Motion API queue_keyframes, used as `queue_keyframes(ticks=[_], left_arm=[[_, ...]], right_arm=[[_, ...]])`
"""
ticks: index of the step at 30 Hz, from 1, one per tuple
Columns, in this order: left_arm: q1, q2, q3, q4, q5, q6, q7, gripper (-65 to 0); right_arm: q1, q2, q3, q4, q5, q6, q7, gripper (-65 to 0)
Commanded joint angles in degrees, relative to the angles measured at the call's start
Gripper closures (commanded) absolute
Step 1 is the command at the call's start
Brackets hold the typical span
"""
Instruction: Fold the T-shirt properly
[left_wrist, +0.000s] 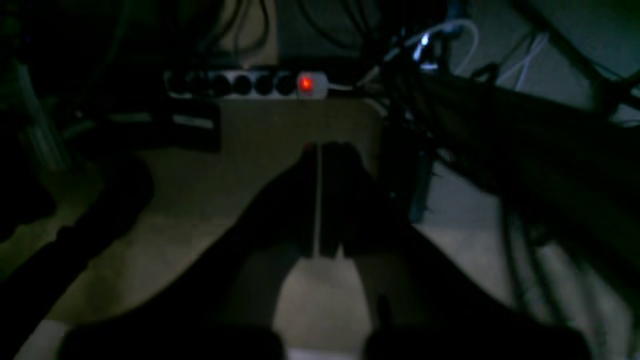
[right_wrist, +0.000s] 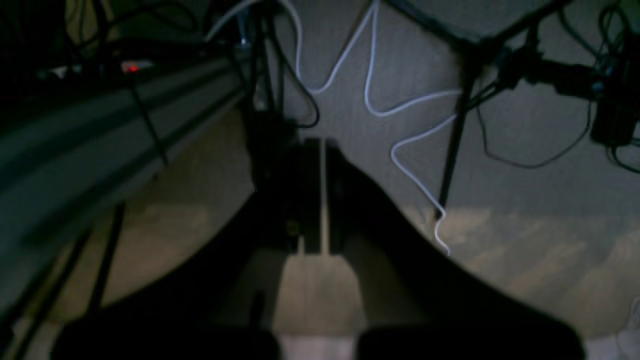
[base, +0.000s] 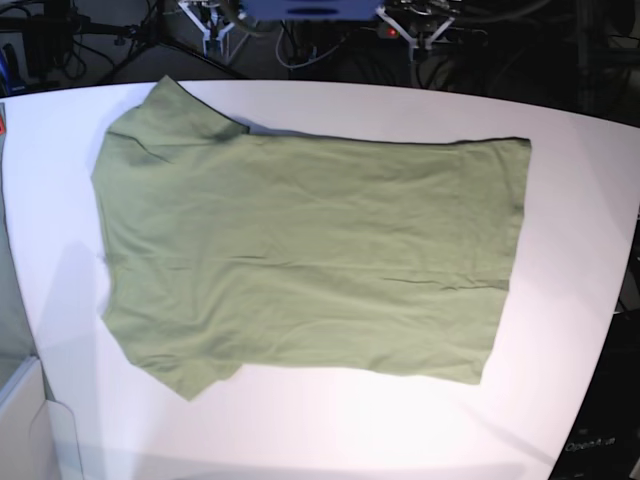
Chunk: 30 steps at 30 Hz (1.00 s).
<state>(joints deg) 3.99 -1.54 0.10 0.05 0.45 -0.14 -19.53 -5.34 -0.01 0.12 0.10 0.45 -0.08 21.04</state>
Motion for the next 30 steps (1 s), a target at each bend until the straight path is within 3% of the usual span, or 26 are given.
queue_keyframes(ticks=[1,3,8,12,21,24,25,30], left_arm=[[1.0,-0.4,0.0,0.0,0.1,0.4,-2.7,-1.1],[2.2,-0.5,0.0,0.0,0.1,-0.2,-7.1,-1.1],[5.4,-2.0,-0.6,-0.1,-0.5,-10.3,-14.6,-1.1],[9.4,-2.5,-3.8,-0.1,-0.4,-14.3,-23.6,-1.0],[19.0,-4.5,-5.8,-0.1,-0.4,-15.0,-45.5,-1.0],[22.1,-5.0,-5.8,-0.1,-0.5,-14.9,-54.6,-1.0],[23.1,-5.0,-5.9,0.1,-0.5,-14.8,-56.6,-1.1],[24.9,-4.9,-5.9,3.0,-2.6,-15.0,-55.9,-1.1]], right_arm=[[-1.3,-0.1,0.1,-0.1,0.0,0.1,2.9,0.0],[-3.3,-0.1,-0.2,-0.1,-0.2,0.1,8.5,0.0],[-7.1,0.0,-0.3,-0.1,-0.3,0.1,16.9,0.0],[-11.2,0.1,-0.3,-0.1,-0.3,0.1,26.7,0.0],[-19.8,0.8,-0.1,-0.1,-0.1,0.0,46.7,0.0],[-23.0,0.8,0.1,-0.1,0.0,-0.1,57.1,0.0],[-24.1,0.8,0.1,0.9,0.0,-0.1,57.2,0.0],[-27.5,0.8,0.1,6.9,0.0,-0.1,56.8,0.0]])
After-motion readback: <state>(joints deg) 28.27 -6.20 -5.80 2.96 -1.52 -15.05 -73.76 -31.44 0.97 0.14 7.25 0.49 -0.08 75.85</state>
